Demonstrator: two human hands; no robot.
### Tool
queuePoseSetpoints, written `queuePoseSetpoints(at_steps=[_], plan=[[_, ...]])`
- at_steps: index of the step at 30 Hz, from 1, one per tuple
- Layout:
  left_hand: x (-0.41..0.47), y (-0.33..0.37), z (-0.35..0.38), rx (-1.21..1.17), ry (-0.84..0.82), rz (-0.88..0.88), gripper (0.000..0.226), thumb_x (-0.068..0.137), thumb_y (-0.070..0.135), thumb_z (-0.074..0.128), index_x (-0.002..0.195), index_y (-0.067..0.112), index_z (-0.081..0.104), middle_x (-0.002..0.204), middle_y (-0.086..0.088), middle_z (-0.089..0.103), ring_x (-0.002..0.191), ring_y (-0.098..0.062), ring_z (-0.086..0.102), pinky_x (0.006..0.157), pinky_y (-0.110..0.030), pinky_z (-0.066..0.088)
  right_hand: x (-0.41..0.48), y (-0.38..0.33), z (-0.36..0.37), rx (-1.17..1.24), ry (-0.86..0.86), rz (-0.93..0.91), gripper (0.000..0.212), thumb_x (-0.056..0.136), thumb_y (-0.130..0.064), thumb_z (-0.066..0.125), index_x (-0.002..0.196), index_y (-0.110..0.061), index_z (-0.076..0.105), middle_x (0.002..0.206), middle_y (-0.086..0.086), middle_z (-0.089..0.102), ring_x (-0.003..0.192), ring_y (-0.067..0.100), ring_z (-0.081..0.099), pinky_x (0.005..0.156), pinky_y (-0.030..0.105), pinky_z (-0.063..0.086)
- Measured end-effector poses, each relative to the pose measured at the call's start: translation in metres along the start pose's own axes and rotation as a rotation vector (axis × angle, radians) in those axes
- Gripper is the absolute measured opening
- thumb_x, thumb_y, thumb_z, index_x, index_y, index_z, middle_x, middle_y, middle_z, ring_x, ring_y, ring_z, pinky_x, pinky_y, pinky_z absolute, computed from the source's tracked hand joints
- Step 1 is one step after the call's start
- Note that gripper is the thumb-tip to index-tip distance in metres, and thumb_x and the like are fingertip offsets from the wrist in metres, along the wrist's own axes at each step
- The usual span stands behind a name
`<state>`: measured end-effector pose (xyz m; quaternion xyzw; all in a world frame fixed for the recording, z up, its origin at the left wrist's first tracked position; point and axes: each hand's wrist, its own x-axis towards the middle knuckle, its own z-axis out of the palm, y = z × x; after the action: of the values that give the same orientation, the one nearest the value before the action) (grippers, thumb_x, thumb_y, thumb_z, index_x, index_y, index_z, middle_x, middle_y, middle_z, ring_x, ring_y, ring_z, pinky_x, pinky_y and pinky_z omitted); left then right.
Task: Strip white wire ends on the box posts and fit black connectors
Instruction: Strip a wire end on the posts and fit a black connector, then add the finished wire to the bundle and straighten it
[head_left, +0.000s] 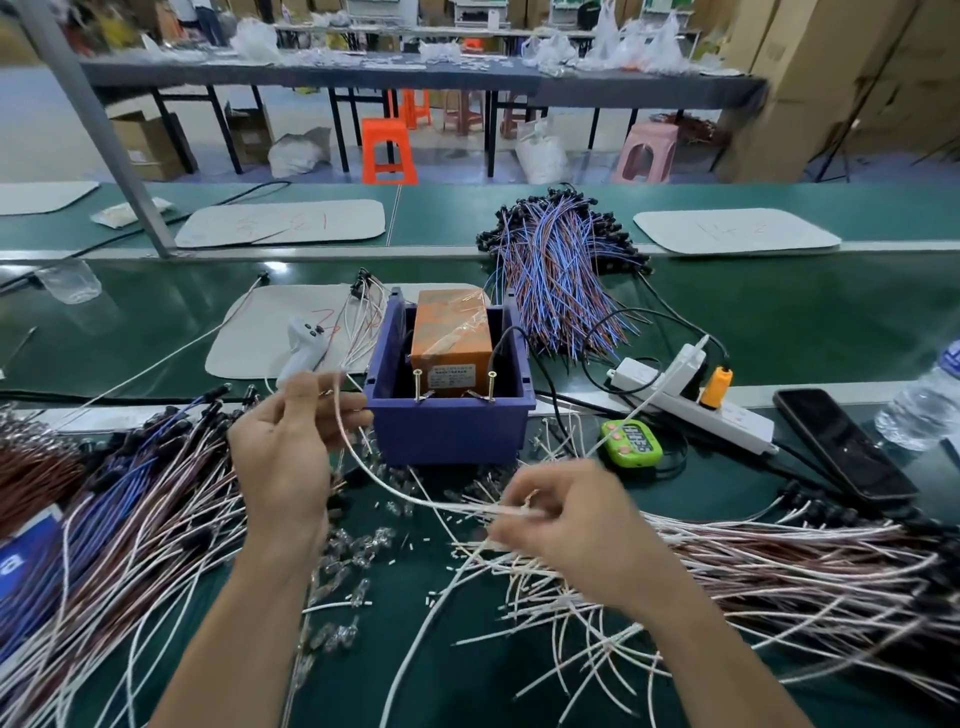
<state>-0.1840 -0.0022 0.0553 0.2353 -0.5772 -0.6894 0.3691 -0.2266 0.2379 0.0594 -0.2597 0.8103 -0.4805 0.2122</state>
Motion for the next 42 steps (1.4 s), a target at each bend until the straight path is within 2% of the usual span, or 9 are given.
queuePoseSetpoints(at_steps=[4,7,12,21,24,28,32,35,42], plan=[[-0.016,-0.007,0.004,0.155,-0.203,-0.099,0.03,0.104,0.034,0.056,0.098,0.016,0.079,0.09,-0.004,0.08,0.086,-0.022,0.078,0.073,-0.027,0.06,0.018,-0.002,-0.023,0.813,0.325,0.028,0.015,0.08,-0.029,0.077,0.069,-0.02,0.073,0.053,-0.003,0.046,0.046,0.009,0.035,0.057,0.026,0.039],[-0.04,-0.016,0.014,0.408,-0.659,-0.079,0.022,0.089,0.038,0.065,0.104,0.034,0.081,0.099,0.014,0.079,0.096,-0.004,0.074,0.082,-0.014,0.054,0.03,-0.007,-0.033,1.287,0.387,0.052,0.037,0.098,-0.032,0.06,0.067,-0.014,0.069,0.045,-0.004,0.032,0.043,0.014,0.027,0.052,0.027,0.039],[-0.062,-0.024,0.03,0.3,-0.796,-0.216,0.019,0.097,0.012,0.069,0.099,0.025,0.082,0.092,-0.002,0.081,0.09,-0.019,0.076,0.09,-0.029,0.059,0.032,0.005,-0.033,1.501,0.404,0.05,0.048,0.108,-0.035,0.043,0.07,-0.014,0.062,0.047,-0.003,0.03,0.046,0.014,0.022,0.056,0.029,0.037],[-0.065,-0.036,0.022,0.319,-0.661,-0.179,0.03,0.087,0.007,0.078,0.091,0.036,0.084,0.086,0.001,0.081,0.085,-0.02,0.077,0.085,-0.029,0.06,-0.009,0.042,-0.019,1.243,0.358,0.114,0.037,0.102,-0.03,0.054,0.084,-0.005,0.075,0.077,0.013,0.067,0.068,0.022,0.061,0.07,0.033,0.053],[-0.064,-0.037,0.015,0.286,-0.606,-0.174,0.027,0.089,0.007,0.077,0.088,0.033,0.084,0.081,-0.004,0.08,0.077,-0.019,0.077,0.074,-0.021,0.058,-0.03,0.053,-0.025,0.629,0.473,0.285,0.041,0.096,-0.045,0.06,0.09,-0.012,0.081,0.098,0.009,0.079,0.086,0.025,0.074,0.078,0.037,0.058],[-0.06,-0.041,0.003,0.412,-0.57,-0.154,0.029,0.096,0.021,0.071,0.068,0.02,0.078,0.059,-0.006,0.071,0.053,-0.015,0.059,0.059,-0.019,0.048,-0.05,0.051,-0.029,-0.131,0.643,0.289,0.033,0.094,-0.046,0.065,0.067,-0.031,0.077,0.06,-0.007,0.071,0.052,0.007,0.062,0.062,0.037,0.055],[-0.064,-0.041,0.0,0.595,-0.643,-0.072,0.044,0.091,0.046,0.064,0.059,0.015,0.064,0.046,0.004,0.047,0.046,-0.011,0.036,0.049,-0.021,0.032,-0.045,0.019,0.003,-0.27,0.604,-0.169,0.006,0.089,-0.031,0.074,0.088,-0.036,0.077,0.086,-0.024,0.072,0.079,-0.005,0.065,0.068,0.007,0.046],[-0.068,-0.036,0.002,0.579,-0.701,0.022,0.048,0.089,0.046,0.057,0.058,0.011,0.052,0.051,0.004,0.037,0.051,-0.011,0.03,0.051,-0.028,0.026,-0.025,0.009,0.034,-0.371,0.305,-0.156,0.034,0.091,-0.026,0.071,0.123,-0.037,0.068,0.114,-0.025,0.067,0.11,-0.006,0.058,0.093,0.0,0.035],[-0.075,-0.03,-0.007,0.616,-0.512,0.283,0.048,0.097,0.047,0.05,0.057,0.02,0.048,0.051,0.007,0.039,0.051,-0.006,0.035,0.049,-0.023,0.026,-0.012,0.004,0.062,-0.21,0.194,-0.194,0.013,0.098,-0.027,0.061,0.107,-0.032,0.07,0.083,-0.017,0.068,0.078,0.007,0.06,0.069,0.021,0.045]])
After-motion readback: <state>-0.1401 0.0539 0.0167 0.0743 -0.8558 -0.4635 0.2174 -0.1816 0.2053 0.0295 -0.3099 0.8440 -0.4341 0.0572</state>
